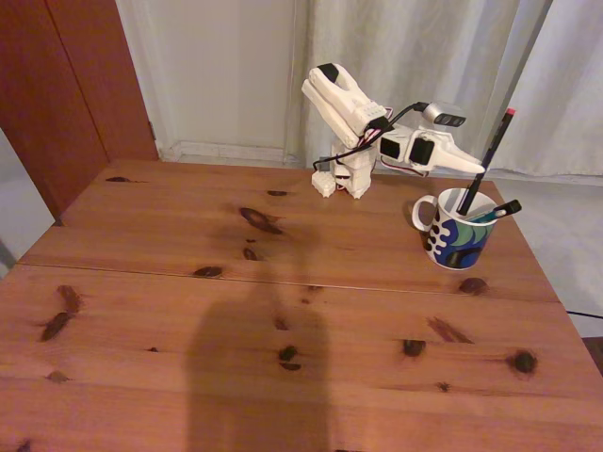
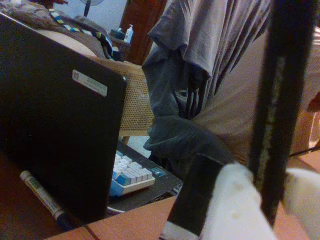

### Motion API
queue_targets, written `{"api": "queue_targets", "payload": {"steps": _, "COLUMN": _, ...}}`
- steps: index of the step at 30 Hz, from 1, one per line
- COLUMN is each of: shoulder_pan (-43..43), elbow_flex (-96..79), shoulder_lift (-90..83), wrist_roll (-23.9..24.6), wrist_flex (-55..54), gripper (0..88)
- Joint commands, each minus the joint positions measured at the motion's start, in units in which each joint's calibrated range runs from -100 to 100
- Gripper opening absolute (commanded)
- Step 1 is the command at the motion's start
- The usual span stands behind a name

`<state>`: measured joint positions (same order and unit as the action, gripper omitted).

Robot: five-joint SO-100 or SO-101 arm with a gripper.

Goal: Clean up the desk and place the pens and markers into the cup

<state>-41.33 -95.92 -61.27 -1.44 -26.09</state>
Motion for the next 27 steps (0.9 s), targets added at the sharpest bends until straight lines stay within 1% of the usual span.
{"api": "queue_targets", "payload": {"steps": 1, "shoulder_pan": -0.4, "elbow_flex": -2.0, "shoulder_lift": -0.7, "wrist_roll": -0.1, "wrist_flex": -1.1, "gripper": 0.7}}
{"api": "queue_targets", "payload": {"steps": 13, "shoulder_pan": 0.4, "elbow_flex": -3.3, "shoulder_lift": -0.6, "wrist_roll": 0.0, "wrist_flex": -0.2, "gripper": 0.7}}
{"api": "queue_targets", "payload": {"steps": 18, "shoulder_pan": 0.5, "elbow_flex": -3.3, "shoulder_lift": -0.7, "wrist_roll": -0.4, "wrist_flex": 5.8, "gripper": 1.2}}
{"api": "queue_targets", "payload": {"steps": 21, "shoulder_pan": 0.6, "elbow_flex": -3.3, "shoulder_lift": -0.7, "wrist_roll": -0.4, "wrist_flex": 7.1, "gripper": 1.5}}
{"api": "queue_targets", "payload": {"steps": 27, "shoulder_pan": 2.0, "elbow_flex": -3.3, "shoulder_lift": -0.7, "wrist_roll": -1.3, "wrist_flex": 7.3, "gripper": 11.3}}
